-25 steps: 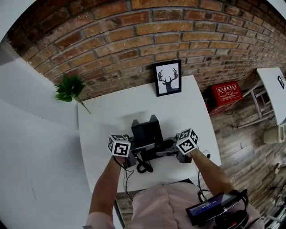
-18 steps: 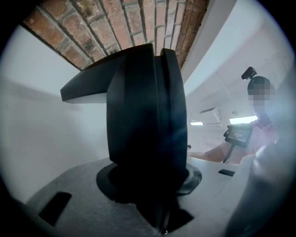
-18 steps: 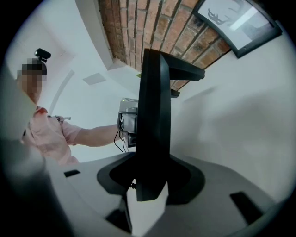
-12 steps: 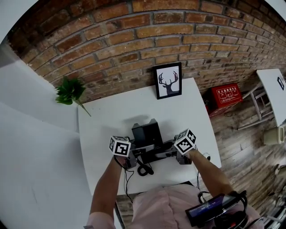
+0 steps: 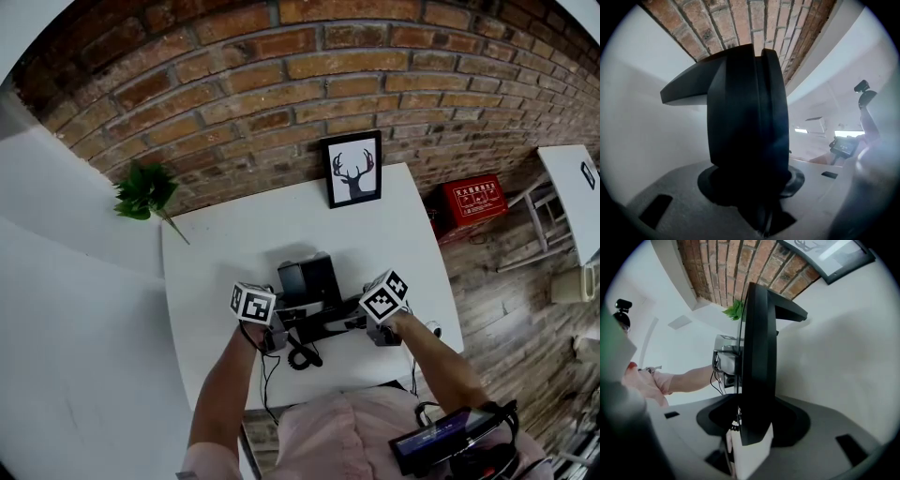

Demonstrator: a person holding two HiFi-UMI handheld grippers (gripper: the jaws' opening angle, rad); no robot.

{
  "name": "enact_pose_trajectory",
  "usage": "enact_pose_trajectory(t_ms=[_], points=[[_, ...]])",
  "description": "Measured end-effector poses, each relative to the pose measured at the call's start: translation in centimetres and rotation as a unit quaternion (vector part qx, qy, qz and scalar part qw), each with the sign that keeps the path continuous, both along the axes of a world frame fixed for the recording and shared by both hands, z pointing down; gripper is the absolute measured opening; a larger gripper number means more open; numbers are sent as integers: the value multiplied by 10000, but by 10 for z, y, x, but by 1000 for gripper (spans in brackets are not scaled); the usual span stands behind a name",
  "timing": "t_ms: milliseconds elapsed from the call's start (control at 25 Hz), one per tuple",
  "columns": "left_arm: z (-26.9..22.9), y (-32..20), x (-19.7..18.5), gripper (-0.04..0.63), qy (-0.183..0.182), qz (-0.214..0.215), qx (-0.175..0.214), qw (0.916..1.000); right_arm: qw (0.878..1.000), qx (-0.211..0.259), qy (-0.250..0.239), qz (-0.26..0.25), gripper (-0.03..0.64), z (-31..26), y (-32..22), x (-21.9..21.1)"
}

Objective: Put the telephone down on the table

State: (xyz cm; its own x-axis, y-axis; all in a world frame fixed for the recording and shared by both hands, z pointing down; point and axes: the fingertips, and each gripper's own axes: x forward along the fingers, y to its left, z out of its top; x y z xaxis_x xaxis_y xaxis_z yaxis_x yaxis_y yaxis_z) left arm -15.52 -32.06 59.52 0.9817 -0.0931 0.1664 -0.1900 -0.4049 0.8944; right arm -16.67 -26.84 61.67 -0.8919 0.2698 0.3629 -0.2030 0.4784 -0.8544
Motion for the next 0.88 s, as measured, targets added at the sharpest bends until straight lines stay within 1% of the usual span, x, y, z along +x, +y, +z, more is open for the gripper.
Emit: enact_pose_trajectory(t_ms=[120,280,400,440,640,760,880], points=[[2,0,0,164,11,-29,-254,9997,10000,-32,77,27,218,1,0,-1],[5,1,0,164,-31,-3,-405,9992,9998,-45,198,-81,235,2,4,-2],[11,1,0,164,-121,16,-520,9986,9991,-41,340,-264,317,5,10,-4],[12,2,0,164,-123,21,-521,9986,9987,-20,396,-314,330,6,11,-5],[14,4,-2,163,-128,56,-457,9989,9977,-63,587,-348,336,8,12,-1],[15,4,-5,161,-86,73,-476,9988,9979,-101,615,-175,337,6,6,5],[14,3,-7,161,-7,43,-551,9985,9980,54,636,6,337,1,-2,13]])
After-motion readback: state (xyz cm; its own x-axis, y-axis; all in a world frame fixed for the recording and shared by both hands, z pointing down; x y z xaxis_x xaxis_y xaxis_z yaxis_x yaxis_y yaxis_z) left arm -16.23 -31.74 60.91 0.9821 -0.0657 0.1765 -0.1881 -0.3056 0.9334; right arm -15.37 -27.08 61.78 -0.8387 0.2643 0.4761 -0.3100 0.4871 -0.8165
